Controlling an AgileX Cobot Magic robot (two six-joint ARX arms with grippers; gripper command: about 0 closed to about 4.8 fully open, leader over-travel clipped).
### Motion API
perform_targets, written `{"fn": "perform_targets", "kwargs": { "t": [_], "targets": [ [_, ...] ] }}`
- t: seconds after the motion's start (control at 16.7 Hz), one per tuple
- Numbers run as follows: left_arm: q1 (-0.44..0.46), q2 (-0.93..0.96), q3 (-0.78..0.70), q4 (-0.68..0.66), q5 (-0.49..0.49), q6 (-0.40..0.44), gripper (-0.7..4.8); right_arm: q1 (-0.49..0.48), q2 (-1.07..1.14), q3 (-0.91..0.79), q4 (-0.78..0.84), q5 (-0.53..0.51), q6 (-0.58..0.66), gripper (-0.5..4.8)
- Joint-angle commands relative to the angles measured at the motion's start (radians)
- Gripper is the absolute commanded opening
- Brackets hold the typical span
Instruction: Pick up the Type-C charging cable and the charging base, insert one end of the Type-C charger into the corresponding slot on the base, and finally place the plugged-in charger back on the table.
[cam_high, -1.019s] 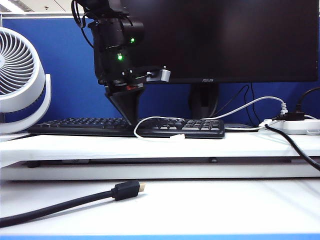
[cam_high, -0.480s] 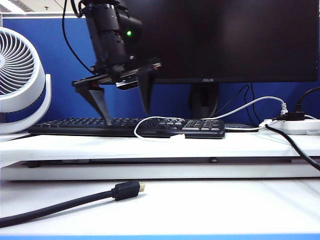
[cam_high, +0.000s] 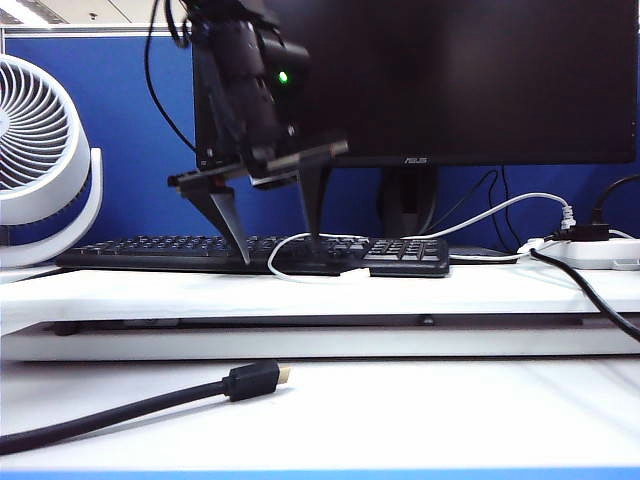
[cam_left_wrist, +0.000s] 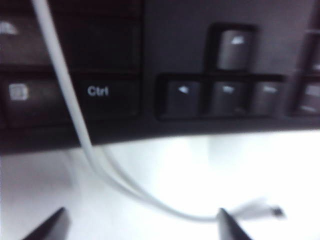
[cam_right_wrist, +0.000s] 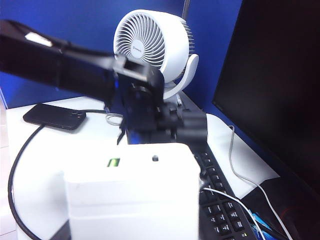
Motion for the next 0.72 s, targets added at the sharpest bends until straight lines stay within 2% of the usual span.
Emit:
{"fn": "perform_targets", "kwargs": {
  "t": [0.06, 0.12, 0.42, 0.54, 0.6, 0.72],
  "targets": [
    [-0.011, 0.013, 0.001, 0.002, -0.028, -0.007, 3.91, 0.002, -0.006, 0.005, 0.018, -0.01, 0.01, 0.0],
    [-0.011, 0.014, 0.0, 0.001, -0.029, -0.008, 3.76, 0.002, -0.006, 0.005, 0.018, -0.01, 0.01, 0.0],
    [-0.019, 0.019, 0.003, 0.007, -0.05, -0.026, 1.06, 0.002, -0.006, 0.005, 0.014, -0.011, 0.01, 0.0],
    [-0.019, 0.019, 0.003, 0.01, -0.05, -0.018, 0.23, 0.002, -0.006, 0.005, 0.012, -0.011, 0.01, 0.0],
    [-0.019, 0.018, 0.003, 0.014, -0.05, 0.006, -0.05, 0.002, -0.006, 0.005, 0.011, -0.011, 0.01, 0.0],
    [-0.019, 0.017, 0.006, 0.016, -0.05, 0.069, -0.06, 0.002, -0.006, 0.005, 0.01, -0.011, 0.01, 0.0]
  ]
}}
